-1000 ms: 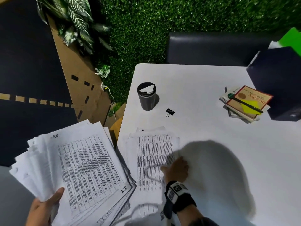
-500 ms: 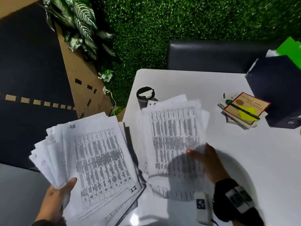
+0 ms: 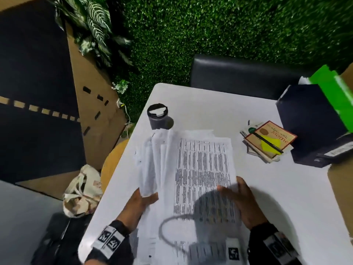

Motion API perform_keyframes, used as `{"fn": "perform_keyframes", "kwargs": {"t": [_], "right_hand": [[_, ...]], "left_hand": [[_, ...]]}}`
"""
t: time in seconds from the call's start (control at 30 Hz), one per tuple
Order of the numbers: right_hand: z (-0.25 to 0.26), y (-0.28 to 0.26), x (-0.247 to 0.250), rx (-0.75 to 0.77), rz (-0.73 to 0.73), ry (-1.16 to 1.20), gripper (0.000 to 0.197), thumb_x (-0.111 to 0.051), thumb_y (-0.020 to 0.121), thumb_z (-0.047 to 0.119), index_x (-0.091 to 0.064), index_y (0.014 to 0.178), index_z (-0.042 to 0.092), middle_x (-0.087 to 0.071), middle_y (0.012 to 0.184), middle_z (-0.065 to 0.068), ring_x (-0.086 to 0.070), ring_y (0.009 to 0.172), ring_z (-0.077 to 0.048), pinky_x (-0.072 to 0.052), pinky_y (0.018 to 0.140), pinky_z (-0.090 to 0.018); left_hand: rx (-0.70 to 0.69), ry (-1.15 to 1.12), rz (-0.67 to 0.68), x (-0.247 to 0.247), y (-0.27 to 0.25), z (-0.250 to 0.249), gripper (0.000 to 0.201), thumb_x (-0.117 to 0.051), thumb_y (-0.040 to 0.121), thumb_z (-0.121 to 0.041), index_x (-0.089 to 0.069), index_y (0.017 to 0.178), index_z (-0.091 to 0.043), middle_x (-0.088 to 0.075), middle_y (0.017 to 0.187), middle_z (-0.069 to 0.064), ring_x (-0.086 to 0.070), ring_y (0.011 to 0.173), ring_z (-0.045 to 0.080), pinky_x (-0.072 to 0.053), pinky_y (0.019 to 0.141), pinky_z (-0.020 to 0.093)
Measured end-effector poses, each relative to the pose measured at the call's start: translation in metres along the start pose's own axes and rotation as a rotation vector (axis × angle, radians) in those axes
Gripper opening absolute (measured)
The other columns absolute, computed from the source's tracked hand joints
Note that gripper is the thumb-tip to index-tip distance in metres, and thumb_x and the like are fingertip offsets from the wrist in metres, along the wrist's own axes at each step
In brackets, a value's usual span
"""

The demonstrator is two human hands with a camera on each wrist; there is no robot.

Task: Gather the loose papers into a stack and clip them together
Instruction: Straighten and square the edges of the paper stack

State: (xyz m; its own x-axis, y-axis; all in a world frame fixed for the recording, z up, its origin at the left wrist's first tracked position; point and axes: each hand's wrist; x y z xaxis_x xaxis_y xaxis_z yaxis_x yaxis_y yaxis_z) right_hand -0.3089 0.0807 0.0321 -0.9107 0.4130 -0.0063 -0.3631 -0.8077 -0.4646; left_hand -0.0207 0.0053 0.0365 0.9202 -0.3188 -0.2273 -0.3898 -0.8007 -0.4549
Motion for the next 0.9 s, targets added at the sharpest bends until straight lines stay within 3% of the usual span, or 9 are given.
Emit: {"fn": "perform_keyframes", "kwargs": {"t": [0.07, 0.17, 0.3, 0.37, 0.47, 0.57, 0.63, 0.73, 0.9], "right_hand": [[-0.002, -0.004, 0.013, -0.058, 0.016, 0.054, 0.089, -0.092, 0.042, 0.041, -0.047, 0.117, 0.023, -0.058, 0.118, -0.012, -0.058, 0.106, -0.03, -0.05, 0.089, -0.053], [-0.009, -0.007, 0.029, -0.106, 0.089, 0.163, 0.049, -0.077, 0.062, 0.016, -0.051, 0.104, 0.011, -0.066, 0.1, -0.022, -0.067, 0.083, -0.029, -0.055, 0.068, -0.04], [-0.017, -0.013, 0.041, -0.179, 0.212, 0.203, 0.028, -0.065, 0.072, 0.006, -0.064, 0.095, -0.011, -0.065, 0.095, -0.035, -0.07, 0.074, -0.035, -0.057, 0.064, -0.039], [-0.015, -0.014, 0.042, -0.124, 0.208, 0.151, 0.024, -0.071, 0.069, 0.011, -0.069, 0.082, -0.01, -0.068, 0.087, -0.034, -0.07, 0.07, -0.034, -0.057, 0.066, -0.038], [-0.001, -0.014, 0.04, 0.088, 0.04, 0.005, 0.027, -0.079, 0.067, 0.025, -0.065, 0.051, 0.009, -0.065, 0.053, -0.002, -0.062, 0.05, -0.013, -0.051, 0.07, -0.024], [0.02, -0.013, 0.038, 0.236, -0.144, 0.006, 0.056, -0.073, 0.074, 0.001, -0.044, 0.033, 0.024, -0.038, 0.033, 0.015, -0.036, 0.033, 0.003, -0.043, 0.056, -0.012], [0.027, -0.014, 0.041, 0.327, -0.244, 0.023, 0.056, -0.076, 0.071, 0.0, -0.039, 0.039, 0.027, -0.034, 0.034, 0.014, -0.032, 0.033, 0.0, -0.038, 0.046, -0.011], [0.019, -0.013, 0.047, 0.379, -0.242, 0.024, 0.032, -0.071, 0.073, -0.006, -0.061, 0.074, 0.024, -0.067, 0.067, 0.018, -0.059, 0.063, 0.013, -0.045, 0.072, -0.004], [-0.003, -0.014, 0.052, 0.106, -0.159, -0.038, 0.017, -0.079, 0.068, 0.006, -0.063, 0.065, 0.013, -0.06, 0.042, 0.019, -0.053, 0.041, 0.01, -0.046, 0.069, -0.022]], "left_hand": [[-0.001, -0.002, 0.026, -0.015, 0.0, 0.007, 0.084, -0.091, 0.035, -0.046, -0.066, 0.109, -0.016, -0.075, 0.104, 0.008, -0.07, 0.095, 0.029, -0.057, 0.074, 0.036], [0.016, -0.019, 0.031, -0.03, -0.001, 0.017, 0.081, -0.092, 0.033, -0.041, -0.066, 0.106, -0.017, -0.076, 0.1, 0.007, -0.071, 0.092, 0.027, -0.057, 0.073, 0.035], [0.034, -0.028, 0.022, -0.051, -0.006, 0.025, 0.059, -0.08, 0.071, -0.028, -0.058, 0.124, -0.015, -0.076, 0.102, 0.001, -0.071, 0.096, 0.022, -0.056, 0.08, 0.035], [0.024, -0.01, 0.013, -0.064, -0.007, 0.021, 0.055, -0.073, 0.072, -0.05, -0.059, 0.118, -0.025, -0.075, 0.1, -0.011, -0.07, 0.093, 0.009, -0.055, 0.075, 0.023], [0.007, 0.037, 0.034, -0.08, -0.01, 0.002, 0.065, -0.059, 0.058, -0.08, -0.055, 0.105, -0.035, -0.064, 0.112, -0.021, -0.062, 0.104, 0.004, -0.047, 0.092, 0.023], [-0.077, 0.098, 0.051, -0.087, -0.003, -0.006, 0.07, -0.087, 0.051, -0.052, -0.065, 0.109, -0.019, -0.072, 0.11, 0.001, -0.064, 0.11, 0.026, -0.052, 0.092, 0.036], [-0.132, 0.092, 0.113, -0.091, -0.001, -0.011, 0.063, -0.09, 0.053, -0.025, -0.067, 0.11, -0.011, -0.075, 0.105, 0.006, -0.069, 0.103, 0.023, -0.055, 0.082, 0.029], [-0.184, 0.12, 0.14, -0.1, 0.004, -0.014, 0.042, -0.085, 0.063, -0.013, -0.071, 0.101, -0.025, -0.074, 0.094, -0.019, -0.068, 0.094, -0.002, -0.052, 0.078, 0.015], [-0.223, 0.197, 0.14, -0.101, 0.009, -0.006, 0.045, -0.086, 0.062, -0.02, -0.073, 0.098, -0.042, -0.073, 0.103, -0.018, -0.067, 0.098, 0.001, -0.048, 0.083, 0.015]]}}
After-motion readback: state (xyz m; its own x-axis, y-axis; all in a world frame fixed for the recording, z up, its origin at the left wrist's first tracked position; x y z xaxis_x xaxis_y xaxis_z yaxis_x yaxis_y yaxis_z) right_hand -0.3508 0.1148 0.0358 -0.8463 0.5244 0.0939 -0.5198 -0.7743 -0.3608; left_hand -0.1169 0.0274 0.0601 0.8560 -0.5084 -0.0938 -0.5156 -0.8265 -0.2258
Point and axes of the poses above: each hand's wrist, its own y-axis towards the middle knuckle, its own x-axis out of the back of the hand, z = x × y
